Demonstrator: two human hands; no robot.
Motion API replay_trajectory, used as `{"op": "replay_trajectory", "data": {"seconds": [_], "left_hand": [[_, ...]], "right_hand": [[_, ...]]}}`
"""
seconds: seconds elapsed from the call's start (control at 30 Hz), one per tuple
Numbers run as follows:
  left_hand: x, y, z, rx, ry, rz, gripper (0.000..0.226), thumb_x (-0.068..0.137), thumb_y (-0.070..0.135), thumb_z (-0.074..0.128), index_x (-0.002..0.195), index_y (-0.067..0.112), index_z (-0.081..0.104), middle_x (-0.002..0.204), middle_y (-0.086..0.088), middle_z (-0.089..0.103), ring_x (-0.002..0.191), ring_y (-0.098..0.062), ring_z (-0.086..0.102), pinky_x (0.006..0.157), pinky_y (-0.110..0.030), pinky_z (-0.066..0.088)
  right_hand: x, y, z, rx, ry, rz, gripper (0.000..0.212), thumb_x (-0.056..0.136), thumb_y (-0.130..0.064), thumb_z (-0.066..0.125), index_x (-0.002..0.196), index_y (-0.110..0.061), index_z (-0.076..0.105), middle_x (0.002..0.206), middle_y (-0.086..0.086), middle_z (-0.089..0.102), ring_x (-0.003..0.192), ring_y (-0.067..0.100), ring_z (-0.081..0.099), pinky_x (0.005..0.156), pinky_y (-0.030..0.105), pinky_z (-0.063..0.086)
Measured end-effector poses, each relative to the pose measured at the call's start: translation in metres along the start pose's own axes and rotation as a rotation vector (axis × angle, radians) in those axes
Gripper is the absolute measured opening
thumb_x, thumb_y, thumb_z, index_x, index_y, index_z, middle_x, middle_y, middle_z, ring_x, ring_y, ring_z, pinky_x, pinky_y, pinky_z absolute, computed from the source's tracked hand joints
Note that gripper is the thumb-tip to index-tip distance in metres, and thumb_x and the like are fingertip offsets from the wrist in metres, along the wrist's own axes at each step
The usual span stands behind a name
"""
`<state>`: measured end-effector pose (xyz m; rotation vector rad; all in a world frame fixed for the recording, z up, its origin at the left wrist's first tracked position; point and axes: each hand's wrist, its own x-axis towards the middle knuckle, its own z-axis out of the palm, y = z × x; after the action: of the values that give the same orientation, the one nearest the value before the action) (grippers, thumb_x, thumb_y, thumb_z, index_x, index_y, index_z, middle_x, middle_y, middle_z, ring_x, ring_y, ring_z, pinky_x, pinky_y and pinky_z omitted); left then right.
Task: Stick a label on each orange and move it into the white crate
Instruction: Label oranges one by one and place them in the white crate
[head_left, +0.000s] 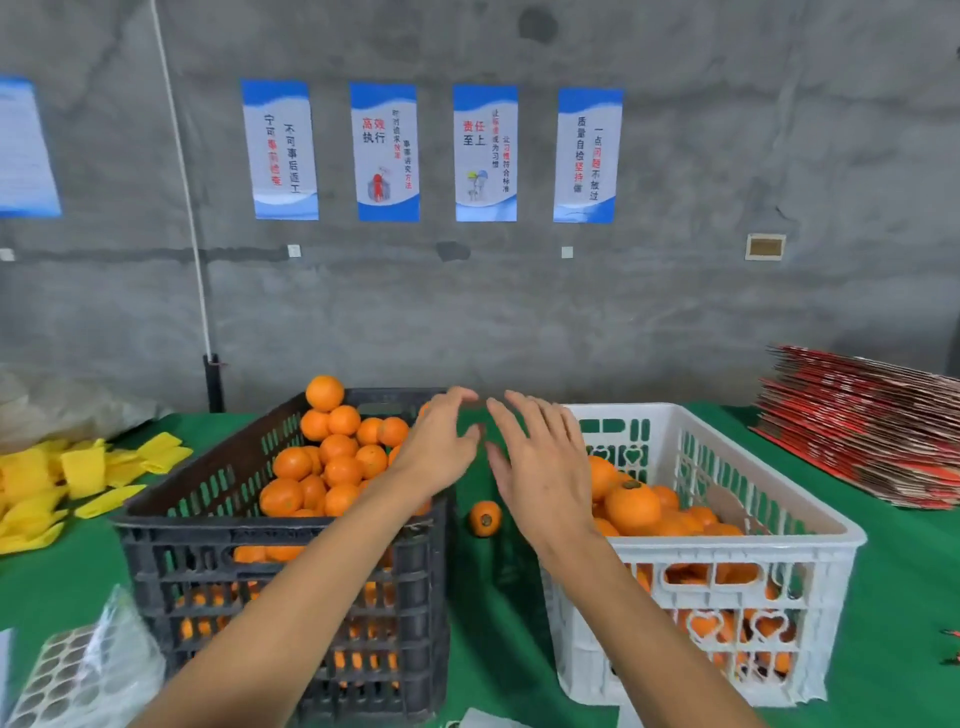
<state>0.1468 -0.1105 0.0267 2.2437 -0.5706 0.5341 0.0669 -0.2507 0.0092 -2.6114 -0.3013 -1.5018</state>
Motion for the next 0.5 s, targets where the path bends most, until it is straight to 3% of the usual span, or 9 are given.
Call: {"op": "replay_trajectory", "data": {"seconds": [0.13, 0.2, 0.27, 0.33, 0.43, 0.5], "left_hand": [[-0.023, -0.073, -0.076, 0.361, -0.205, -0.368, 0.056, 0.093, 0.035, 0.071, 0.144, 0.025, 0.05, 0.138, -0.011, 0.056, 0.13, -0.034, 0.053, 0.105, -0.043, 0.046], [-0.039, -0.103, -0.11, 0.353, -0.293, -0.555, 0.054, 0.09, 0.035, 0.076, 0.138, 0.019, 0.057, 0.125, -0.01, 0.063, 0.121, -0.029, 0.06, 0.096, -0.035, 0.05], [-0.053, -0.123, -0.136, 0.321, -0.268, -0.623, 0.044, 0.086, 0.032, 0.081, 0.123, 0.013, 0.067, 0.108, -0.007, 0.067, 0.108, -0.023, 0.065, 0.085, -0.031, 0.049], [-0.058, -0.133, -0.152, 0.371, -0.267, -0.632, 0.038, 0.085, 0.034, 0.082, 0.114, 0.011, 0.072, 0.107, -0.007, 0.071, 0.104, -0.023, 0.067, 0.085, -0.033, 0.053], [-0.05, -0.135, -0.155, 0.472, -0.489, -0.7, 0.038, 0.09, 0.038, 0.07, 0.117, 0.011, 0.072, 0.116, -0.007, 0.069, 0.098, -0.025, 0.063, 0.084, -0.038, 0.052], [-0.041, -0.137, -0.147, 0.591, -0.661, -0.742, 0.043, 0.092, 0.037, 0.064, 0.125, 0.009, 0.069, 0.129, -0.011, 0.066, 0.106, -0.03, 0.062, 0.088, -0.042, 0.051]], "right_hand": [[0.025, -0.059, 0.03, 0.176, -0.072, -0.017, 0.051, 0.093, -0.034, 0.07, 0.14, -0.017, 0.061, 0.135, 0.005, 0.064, 0.123, 0.029, 0.059, 0.107, 0.044, 0.044], [0.037, -0.086, 0.045, 0.211, -0.208, 0.001, 0.059, 0.095, -0.041, 0.066, 0.149, -0.02, 0.051, 0.141, 0.002, 0.059, 0.128, 0.028, 0.055, 0.11, 0.042, 0.039], [0.047, -0.109, 0.06, 0.239, -0.334, 0.002, 0.063, 0.096, -0.043, 0.063, 0.152, -0.023, 0.044, 0.145, 0.002, 0.054, 0.131, 0.028, 0.051, 0.108, 0.042, 0.038], [0.05, -0.127, 0.071, 0.255, -0.438, -0.002, 0.063, 0.096, -0.043, 0.062, 0.152, -0.025, 0.042, 0.145, 0.004, 0.053, 0.131, 0.03, 0.05, 0.104, 0.042, 0.041], [0.05, -0.133, 0.082, 0.263, -0.567, -0.009, 0.062, 0.098, -0.045, 0.062, 0.152, -0.023, 0.041, 0.147, 0.006, 0.051, 0.136, 0.031, 0.045, 0.103, 0.044, 0.044], [0.049, -0.127, 0.086, 0.308, -0.621, 0.018, 0.062, 0.098, -0.044, 0.063, 0.153, -0.024, 0.041, 0.15, 0.008, 0.049, 0.137, 0.033, 0.045, 0.103, 0.045, 0.044]]}}
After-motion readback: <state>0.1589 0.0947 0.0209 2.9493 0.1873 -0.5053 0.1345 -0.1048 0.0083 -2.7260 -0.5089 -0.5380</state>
